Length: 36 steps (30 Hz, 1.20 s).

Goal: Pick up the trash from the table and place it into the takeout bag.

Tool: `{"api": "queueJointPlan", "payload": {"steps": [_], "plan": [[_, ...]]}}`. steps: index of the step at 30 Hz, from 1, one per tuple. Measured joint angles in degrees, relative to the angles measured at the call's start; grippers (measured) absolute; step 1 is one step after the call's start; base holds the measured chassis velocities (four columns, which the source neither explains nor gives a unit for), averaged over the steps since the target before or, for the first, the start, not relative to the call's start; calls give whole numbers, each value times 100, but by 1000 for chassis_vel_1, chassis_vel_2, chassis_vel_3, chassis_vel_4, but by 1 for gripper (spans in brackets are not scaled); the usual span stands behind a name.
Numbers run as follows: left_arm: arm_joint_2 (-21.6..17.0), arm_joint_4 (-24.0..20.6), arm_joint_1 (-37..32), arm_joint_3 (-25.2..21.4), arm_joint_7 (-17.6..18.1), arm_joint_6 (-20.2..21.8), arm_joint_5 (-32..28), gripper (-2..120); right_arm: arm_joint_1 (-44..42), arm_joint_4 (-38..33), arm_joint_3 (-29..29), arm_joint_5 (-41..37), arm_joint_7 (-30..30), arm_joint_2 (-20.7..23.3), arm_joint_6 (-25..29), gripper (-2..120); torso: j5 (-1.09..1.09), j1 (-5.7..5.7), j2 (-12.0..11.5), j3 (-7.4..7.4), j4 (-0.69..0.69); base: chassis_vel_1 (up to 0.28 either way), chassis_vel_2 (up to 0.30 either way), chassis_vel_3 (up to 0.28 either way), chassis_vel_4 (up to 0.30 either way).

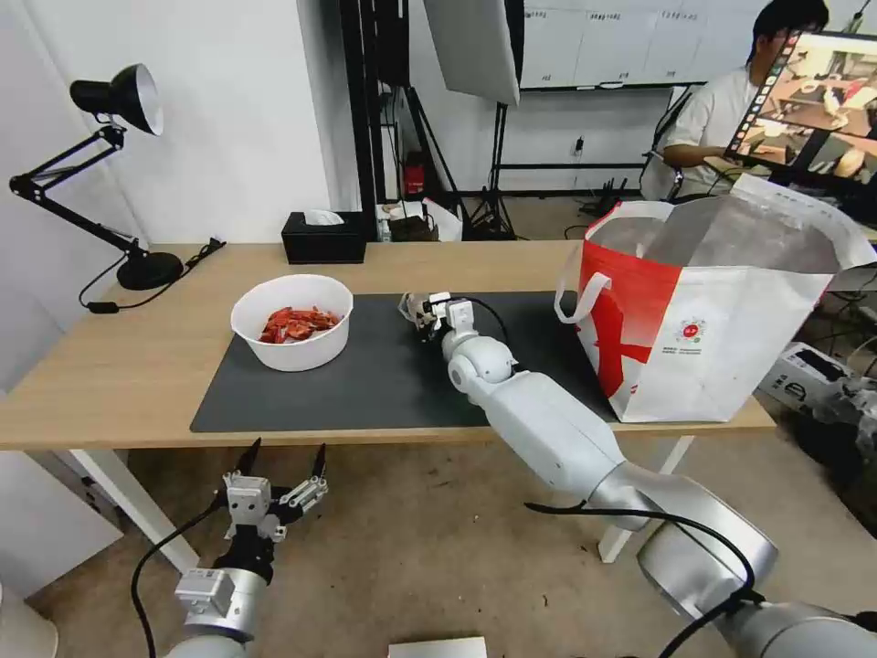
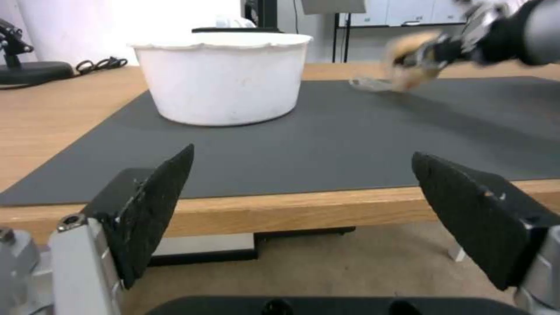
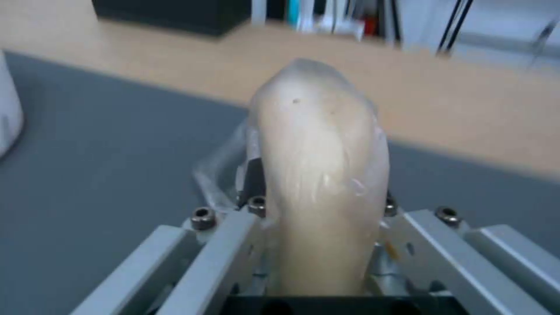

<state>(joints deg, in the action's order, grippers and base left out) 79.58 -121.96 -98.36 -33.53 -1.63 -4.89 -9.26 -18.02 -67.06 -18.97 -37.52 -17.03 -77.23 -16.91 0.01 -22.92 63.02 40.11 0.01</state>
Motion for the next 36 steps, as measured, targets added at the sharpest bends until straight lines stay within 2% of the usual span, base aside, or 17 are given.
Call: {"api": "queueJointPlan", "payload": {"steps": [1,2,5,6,9,10,12,13,16,17,21,25,29,36], "plan": [[1,-8,-2,-2,1,-1,1,100,-121,-429,1,264,-64,236,75,10,0,0,0,0,-1,0,0,0,0],[1,-8,-2,-2,1,-1,1,100,-121,-429,1,264,-64,236,75,10,0,0,0,0,-1,0,0,0,0],[9,-9,-9,0,10,-7,10,100,-481,-1572,120,960,-206,772,317,9,0,0,0,-1,-1,0,0,0,0],[9,-9,-9,0,10,-7,10,100,-481,-1572,120,960,-206,772,317,9,0,0,0,-1,-1,0,0,0,0],[14,-8,-9,17,10,-7,27,100,-927,-2618,304,1229,-581,1228,484,9,0,1,0,-1,-2,0,0,0,0],[14,-8,-9,17,10,-7,27,100,-927,-2618,304,1229,-581,1228,484,9,0,1,0,-1,-2,0,0,0,0],[34,-8,-2,35,12,-8,37,100,-1354,-3312,558,1527,-881,1499,667,9,1,0,0,0,-2,0,0,0,0],[34,-8,-2,35,12,-8,37,100,-1354,-3312,558,1527,-881,1499,667,9,1,0,0,0,-2,0,0,0,0],[51,-8,2,52,14,-6,52,100,-1856,-3995,896,1691,-1060,1833,709,8,1,1,1,-1,-2,0,0,0,0],[51,-8,2,52,14,-6,52,100,-1856,-3995,896,1691,-1060,1833,709,8,1,1,1,-1,-2,0,0,0,0],[53,-2,2,77,15,-2,65,100,-2334,-4490,1585,1888,-1029,2254,777,8,1,1,0,-1,-2,0,0,0,0],[61,2,4,100,17,0,77,100,-2451,-4653,1968,1835,-966,2443,819,8,0,1,0,-1,-2,0,0,0,0],[60,-1,5,114,19,1,82,100,-2410,-4764,2358,1563,-949,2633,827,8,0,1,0,-1,-2,0,0,0,0],[51,-28,9,119,23,4,83,100,-2043,-4605,2674,1204,-949,2763,855,8,-1,0,0,0,0,0,0,0,0]]}}
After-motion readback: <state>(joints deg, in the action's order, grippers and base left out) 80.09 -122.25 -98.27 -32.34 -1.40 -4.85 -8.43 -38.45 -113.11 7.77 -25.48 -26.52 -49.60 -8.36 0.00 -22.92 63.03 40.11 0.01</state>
